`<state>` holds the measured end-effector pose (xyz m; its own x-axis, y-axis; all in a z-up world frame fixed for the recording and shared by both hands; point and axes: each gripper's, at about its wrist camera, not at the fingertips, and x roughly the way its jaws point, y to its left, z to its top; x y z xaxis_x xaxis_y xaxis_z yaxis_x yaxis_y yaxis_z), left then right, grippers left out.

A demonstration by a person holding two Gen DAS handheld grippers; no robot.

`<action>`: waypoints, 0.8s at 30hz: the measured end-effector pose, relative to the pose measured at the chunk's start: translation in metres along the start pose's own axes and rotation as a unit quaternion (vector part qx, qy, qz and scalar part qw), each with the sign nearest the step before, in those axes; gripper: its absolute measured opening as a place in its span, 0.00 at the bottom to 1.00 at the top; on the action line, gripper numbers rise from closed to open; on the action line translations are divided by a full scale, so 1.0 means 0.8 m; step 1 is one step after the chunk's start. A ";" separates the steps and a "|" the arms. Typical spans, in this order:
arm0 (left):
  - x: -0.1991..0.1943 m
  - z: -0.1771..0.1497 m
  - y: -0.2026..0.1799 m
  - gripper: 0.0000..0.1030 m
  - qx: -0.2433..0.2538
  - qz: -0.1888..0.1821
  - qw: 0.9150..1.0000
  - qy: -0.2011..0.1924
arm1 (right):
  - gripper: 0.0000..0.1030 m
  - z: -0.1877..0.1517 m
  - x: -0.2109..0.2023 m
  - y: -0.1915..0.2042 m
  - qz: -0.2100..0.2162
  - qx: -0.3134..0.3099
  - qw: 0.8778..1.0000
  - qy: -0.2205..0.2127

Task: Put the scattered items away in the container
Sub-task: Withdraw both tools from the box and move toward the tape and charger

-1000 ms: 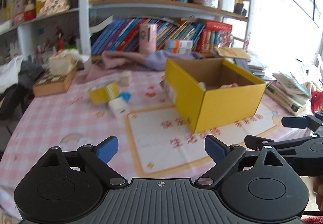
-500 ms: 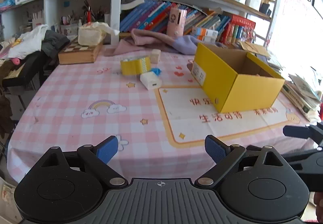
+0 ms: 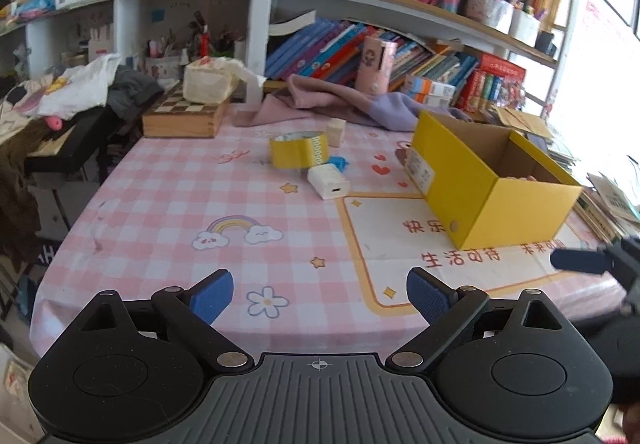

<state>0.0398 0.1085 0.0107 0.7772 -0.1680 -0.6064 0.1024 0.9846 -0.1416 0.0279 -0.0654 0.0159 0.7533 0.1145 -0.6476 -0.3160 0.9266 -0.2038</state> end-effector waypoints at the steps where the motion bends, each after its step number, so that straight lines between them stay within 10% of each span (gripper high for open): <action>1: 0.002 0.001 0.001 0.93 -0.002 0.000 1.000 0.004 | 0.84 -0.001 0.001 0.002 0.004 -0.002 1.000 0.001; 24: 0.000 0.004 0.018 0.93 0.030 0.018 0.999 0.024 | 0.82 0.015 0.020 0.020 0.044 0.032 0.999 0.006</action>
<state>0.0431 0.1226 0.0109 0.7509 -0.1328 -0.6470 0.1124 0.9910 -0.0729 0.0413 -0.0443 0.0109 0.7174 0.1926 -0.6696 -0.3434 0.9339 -0.0993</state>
